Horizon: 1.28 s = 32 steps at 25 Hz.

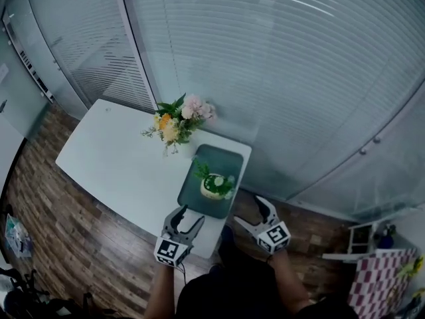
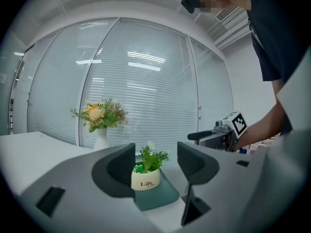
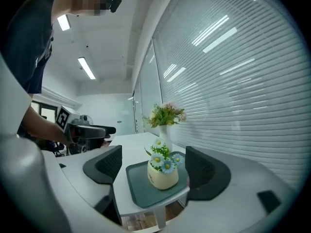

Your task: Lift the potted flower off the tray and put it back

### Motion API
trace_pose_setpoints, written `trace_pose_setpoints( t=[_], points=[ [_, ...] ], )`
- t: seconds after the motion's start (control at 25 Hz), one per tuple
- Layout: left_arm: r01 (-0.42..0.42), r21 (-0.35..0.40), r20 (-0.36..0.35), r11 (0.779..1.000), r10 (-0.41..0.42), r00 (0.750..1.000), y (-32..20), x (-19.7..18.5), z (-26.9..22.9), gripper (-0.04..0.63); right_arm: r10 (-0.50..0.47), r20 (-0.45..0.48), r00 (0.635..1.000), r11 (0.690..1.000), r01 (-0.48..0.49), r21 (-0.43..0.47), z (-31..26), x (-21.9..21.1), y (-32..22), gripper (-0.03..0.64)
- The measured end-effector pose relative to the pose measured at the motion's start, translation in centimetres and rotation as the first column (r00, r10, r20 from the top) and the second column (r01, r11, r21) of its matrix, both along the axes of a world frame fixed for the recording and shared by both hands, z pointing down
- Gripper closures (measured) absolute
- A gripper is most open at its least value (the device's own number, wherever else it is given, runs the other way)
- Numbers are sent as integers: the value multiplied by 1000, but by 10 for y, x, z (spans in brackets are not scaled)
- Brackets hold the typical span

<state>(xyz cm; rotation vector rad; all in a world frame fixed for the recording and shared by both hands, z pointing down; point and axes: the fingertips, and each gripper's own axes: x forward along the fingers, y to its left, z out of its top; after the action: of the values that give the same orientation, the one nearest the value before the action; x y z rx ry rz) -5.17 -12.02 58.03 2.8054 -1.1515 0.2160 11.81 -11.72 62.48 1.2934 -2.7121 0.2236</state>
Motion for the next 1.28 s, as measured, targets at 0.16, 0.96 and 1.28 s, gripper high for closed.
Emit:
trace_pose_setpoints(
  t=[0.16, 0.96, 1.28],
  points=[
    [-17, 22, -15, 1000, 17, 1000, 27, 9, -18, 327, -4, -74, 997, 1000, 2, -20, -15, -5, 33, 232],
    [-30, 115, -51, 993, 36, 998, 138, -2, -67, 327, 35, -93, 995, 993, -24, 112, -72, -30, 141, 232],
    [-16, 127, -69, 992, 25, 997, 162, -11, -70, 327, 56, -97, 994, 986, -39, 164, -83, -34, 169, 232]
  ],
)
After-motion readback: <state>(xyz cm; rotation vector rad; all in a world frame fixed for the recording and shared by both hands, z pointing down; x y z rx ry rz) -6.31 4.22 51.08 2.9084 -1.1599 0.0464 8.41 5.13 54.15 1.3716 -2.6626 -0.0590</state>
